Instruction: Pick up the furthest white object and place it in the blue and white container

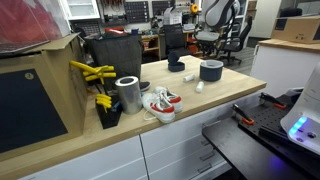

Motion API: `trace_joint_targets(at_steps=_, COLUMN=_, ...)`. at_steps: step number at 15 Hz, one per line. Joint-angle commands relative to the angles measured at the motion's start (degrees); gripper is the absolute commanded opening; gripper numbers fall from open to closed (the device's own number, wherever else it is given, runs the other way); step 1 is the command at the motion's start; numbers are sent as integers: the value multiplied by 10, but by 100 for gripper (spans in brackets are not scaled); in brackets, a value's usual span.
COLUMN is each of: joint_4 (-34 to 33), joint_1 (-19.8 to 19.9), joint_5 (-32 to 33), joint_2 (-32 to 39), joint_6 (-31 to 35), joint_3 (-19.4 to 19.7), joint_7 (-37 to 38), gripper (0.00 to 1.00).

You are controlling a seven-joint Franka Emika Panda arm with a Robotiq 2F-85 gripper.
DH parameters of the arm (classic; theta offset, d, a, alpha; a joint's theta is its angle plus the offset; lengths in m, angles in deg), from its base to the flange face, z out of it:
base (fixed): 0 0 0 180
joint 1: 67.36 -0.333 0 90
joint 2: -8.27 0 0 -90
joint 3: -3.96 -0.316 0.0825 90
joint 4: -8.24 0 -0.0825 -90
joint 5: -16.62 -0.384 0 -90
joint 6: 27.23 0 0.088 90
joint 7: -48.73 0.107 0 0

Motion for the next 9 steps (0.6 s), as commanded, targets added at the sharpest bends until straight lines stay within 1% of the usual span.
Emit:
trace_joint_targets(at_steps=1, joint_4=-6, joint_1=-2, joint_5=27, joint_2=23, joint_6=31, joint_3=6, joint_7=41, gripper=0)
trace_joint_targets(at_steps=4, joint_4=-10, joint_1=-8, joint_5=29, joint_2=39, joint_6=23, joint_3=14, joint_7=54, gripper=0)
trace_joint_targets(at_steps=9, joint_4=-13, joint_1=-14, joint_5=27, joint_2=50, joint_6=22, joint_3=27, joint_7=49, gripper=0)
